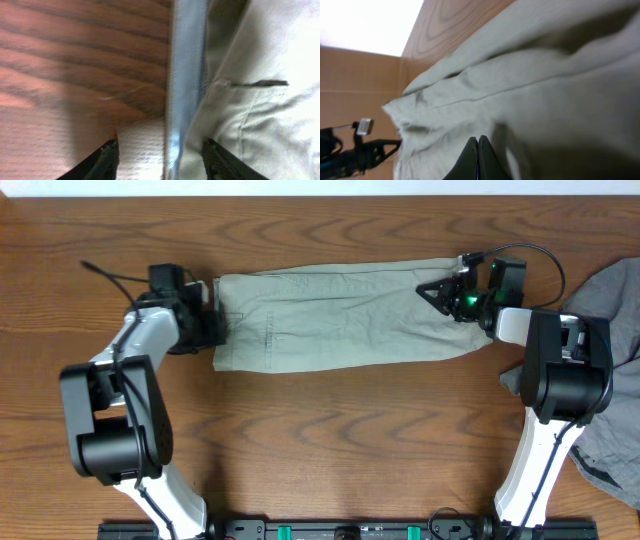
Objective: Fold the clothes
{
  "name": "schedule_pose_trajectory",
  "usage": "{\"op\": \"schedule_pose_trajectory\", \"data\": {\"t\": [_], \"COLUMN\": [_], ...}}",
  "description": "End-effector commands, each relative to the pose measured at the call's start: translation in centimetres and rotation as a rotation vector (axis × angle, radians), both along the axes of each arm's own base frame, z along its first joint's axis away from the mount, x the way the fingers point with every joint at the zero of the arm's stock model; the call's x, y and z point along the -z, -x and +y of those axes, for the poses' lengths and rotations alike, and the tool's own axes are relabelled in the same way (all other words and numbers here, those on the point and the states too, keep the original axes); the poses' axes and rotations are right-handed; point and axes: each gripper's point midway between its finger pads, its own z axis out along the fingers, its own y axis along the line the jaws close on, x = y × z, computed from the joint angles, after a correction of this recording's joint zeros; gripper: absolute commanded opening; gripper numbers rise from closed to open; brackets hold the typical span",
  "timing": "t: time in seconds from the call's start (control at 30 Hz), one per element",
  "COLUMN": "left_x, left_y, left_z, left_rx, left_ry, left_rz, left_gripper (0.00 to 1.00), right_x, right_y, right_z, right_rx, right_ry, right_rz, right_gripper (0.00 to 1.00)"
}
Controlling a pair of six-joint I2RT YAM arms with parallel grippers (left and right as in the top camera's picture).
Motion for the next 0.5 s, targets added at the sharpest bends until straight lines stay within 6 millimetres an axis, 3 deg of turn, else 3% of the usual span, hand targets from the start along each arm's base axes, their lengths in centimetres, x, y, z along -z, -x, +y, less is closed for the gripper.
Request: {"op": "schedule_pose_trajectory", "data": {"t": [0.0, 0.1, 0.27, 0.47], "left_x": [-2.0, -2.5, -1.8, 2.1], "left_y": [-0.5, -0.7, -0.6, 0.3], "left_z": [-0.2, -1.1, -3.5, -4.8], "left_rx": [-0.052, -0.025, 0.044, 0.030], "left_ry": [0.196, 0.376, 0.619, 0.730], "left_rz": [-0.054, -0.084, -0.094, -0.009], "left_gripper": [0.67, 0.77, 0.83, 0.83], "right_x": [0.3, 0.6, 2.0, 3.5], "right_y": [1.5, 2.1, 3.7, 5.7], "right_z": [1.1, 1.4, 1.8, 1.8], "right_rx": [-0.073, -0.095, -0.130, -0.180], "right_ry": [-0.051, -0.055, -0.018, 0.032], "right_rz": [0.018, 0.034, 0.084, 0.130], "right_gripper": [0.02, 0.02, 0.02, 0.01]}}
